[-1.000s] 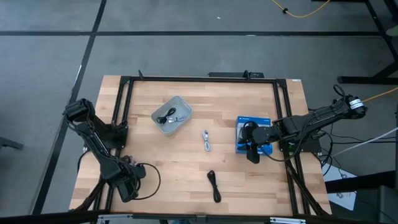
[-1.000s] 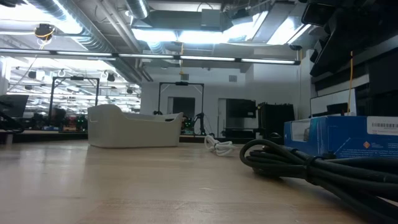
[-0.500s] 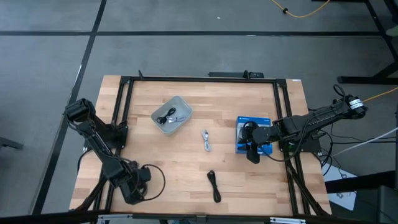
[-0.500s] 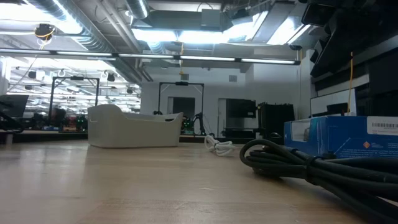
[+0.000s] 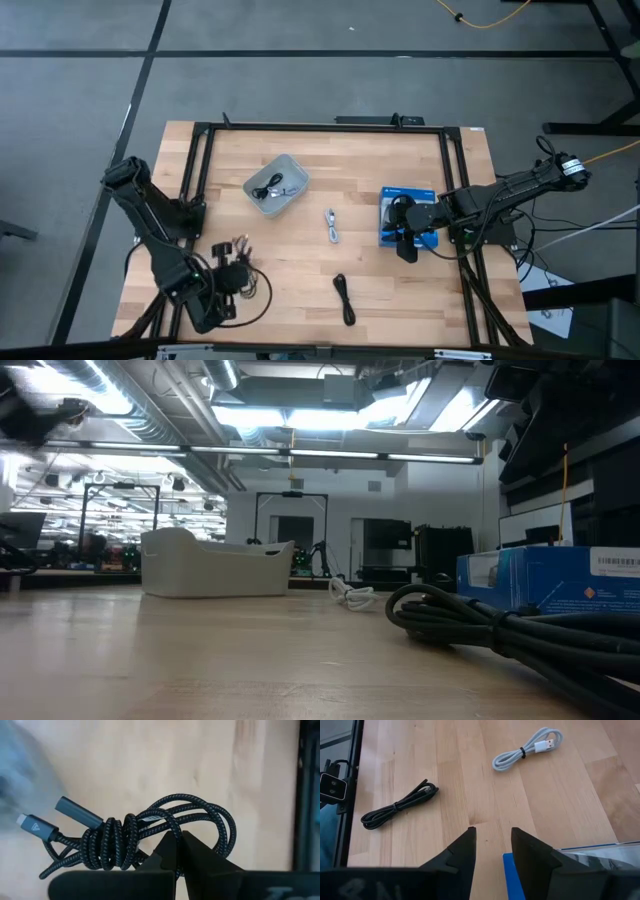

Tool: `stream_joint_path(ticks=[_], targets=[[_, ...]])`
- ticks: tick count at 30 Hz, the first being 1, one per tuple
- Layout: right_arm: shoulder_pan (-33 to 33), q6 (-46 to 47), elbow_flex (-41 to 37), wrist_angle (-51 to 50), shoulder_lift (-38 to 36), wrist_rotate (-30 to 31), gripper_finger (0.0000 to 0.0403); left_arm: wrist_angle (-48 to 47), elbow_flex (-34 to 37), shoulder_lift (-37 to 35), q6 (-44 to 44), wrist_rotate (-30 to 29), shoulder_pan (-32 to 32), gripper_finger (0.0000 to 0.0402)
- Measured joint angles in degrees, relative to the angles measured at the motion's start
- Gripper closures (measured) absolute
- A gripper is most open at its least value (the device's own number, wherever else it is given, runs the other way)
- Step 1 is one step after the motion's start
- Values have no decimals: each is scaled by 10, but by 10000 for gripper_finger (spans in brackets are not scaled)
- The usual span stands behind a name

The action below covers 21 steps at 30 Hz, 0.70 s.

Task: Pick and place USB-C Cables
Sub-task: Put the black gray charger cable into the white bin

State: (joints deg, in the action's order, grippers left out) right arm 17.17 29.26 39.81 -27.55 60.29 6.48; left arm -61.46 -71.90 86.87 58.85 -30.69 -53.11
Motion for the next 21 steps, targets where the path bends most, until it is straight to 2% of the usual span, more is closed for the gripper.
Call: stream_joint_path(ticks=[3,6,8,11,13,21], targets=[[0,-7,0,0,0,0,276,-49,-39,-1,-82,-86,16,399],[0,-15,0,4,0,0,276,-90,-49,-1,-145,-172,55,399],[0,-14,0,5,0,0,276,-112,-50,-1,-180,-196,95,398],[0,-14,0,5,0,0,276,-131,-50,-1,-236,-189,177,396],[0,-14,0,5,0,0,276,-129,-50,-1,-303,-173,239,396],[0,-41,0,5,0,0,276,-116,-49,0,-577,-49,465,399]])
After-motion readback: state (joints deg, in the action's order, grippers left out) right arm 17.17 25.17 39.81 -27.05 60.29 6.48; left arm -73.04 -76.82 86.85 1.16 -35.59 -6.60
